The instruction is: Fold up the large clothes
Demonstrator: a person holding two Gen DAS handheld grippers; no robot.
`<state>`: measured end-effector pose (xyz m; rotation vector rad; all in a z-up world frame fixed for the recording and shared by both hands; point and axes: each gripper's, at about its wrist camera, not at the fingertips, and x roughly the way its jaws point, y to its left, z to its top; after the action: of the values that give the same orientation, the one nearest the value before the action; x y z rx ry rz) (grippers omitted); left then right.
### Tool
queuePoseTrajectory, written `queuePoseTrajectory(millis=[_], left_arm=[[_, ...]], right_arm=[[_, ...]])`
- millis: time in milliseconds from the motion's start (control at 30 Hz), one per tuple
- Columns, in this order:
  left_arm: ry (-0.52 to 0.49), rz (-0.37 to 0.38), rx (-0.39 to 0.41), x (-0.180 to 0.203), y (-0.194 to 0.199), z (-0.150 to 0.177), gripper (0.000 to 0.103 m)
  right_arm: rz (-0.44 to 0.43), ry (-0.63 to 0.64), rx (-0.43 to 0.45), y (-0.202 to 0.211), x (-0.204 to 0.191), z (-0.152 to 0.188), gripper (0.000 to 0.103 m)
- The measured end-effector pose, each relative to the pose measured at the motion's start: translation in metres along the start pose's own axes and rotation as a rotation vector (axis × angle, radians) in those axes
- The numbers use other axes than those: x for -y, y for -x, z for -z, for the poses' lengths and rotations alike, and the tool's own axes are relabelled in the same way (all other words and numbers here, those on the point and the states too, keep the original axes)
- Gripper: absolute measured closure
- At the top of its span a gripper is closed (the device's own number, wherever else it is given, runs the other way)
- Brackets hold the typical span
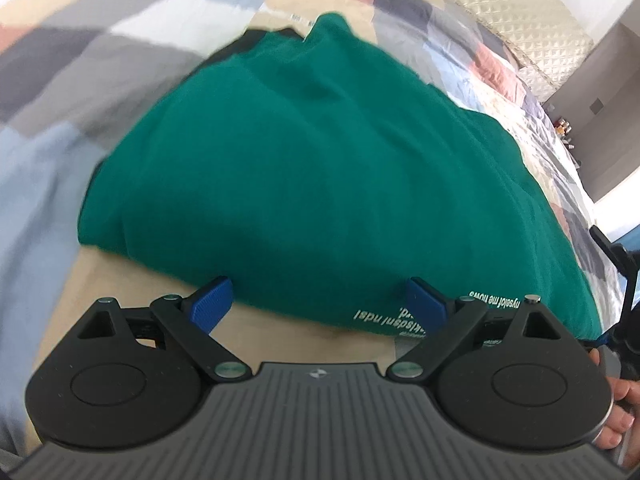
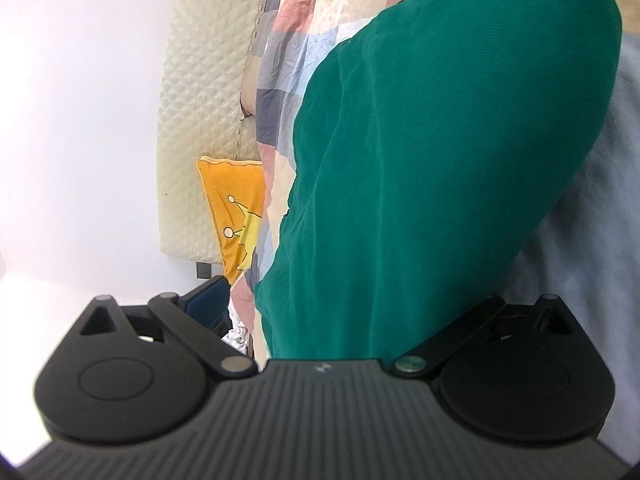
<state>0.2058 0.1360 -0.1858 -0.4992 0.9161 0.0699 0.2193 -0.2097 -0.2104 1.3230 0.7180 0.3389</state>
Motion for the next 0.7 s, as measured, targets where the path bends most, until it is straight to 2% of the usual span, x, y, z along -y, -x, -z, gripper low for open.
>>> queuePoseTrajectory(millis=[133, 233, 300, 467, 533, 600, 700], left_arm=[[-0.003, -0.024, -0.015, 0.000, -0.005, 0.003, 0.008], [0.044, 0.018, -0.020, -0.005, -0.007, 0.001, 0.008], [0.081, 0.072, -0.017, -0.010, -0.008, 0.000, 0.007], [0.272, 0.253, -0.024, -0.031, -0.013, -0.002, 0.004], [0.363, 0.298, -0.039, -0.042, -0.017, -0.001, 0.004], [0.459, 0.317, -0.049, -0.053, -0.020, 0.002, 0.004], [0.574, 0.306, -0.064, -0.069, -0.023, 0.007, 0.004]], right_arm=[[0.008, 0.006, 0.001, -0.009, -0.002, 0.001, 0.000], [0.018, 0.013, 0.000, -0.011, -0.002, 0.000, 0.000], [0.032, 0.017, 0.001, -0.012, -0.002, 0.000, 0.000], [0.037, 0.015, 0.004, -0.011, 0.000, -0.001, 0.000], [0.033, 0.007, 0.006, -0.011, 0.002, -0.001, 0.000], [0.026, -0.001, 0.005, -0.010, 0.003, -0.002, 0.000], [0.017, 0.010, -0.003, -0.008, 0.001, -0.002, 0.000]])
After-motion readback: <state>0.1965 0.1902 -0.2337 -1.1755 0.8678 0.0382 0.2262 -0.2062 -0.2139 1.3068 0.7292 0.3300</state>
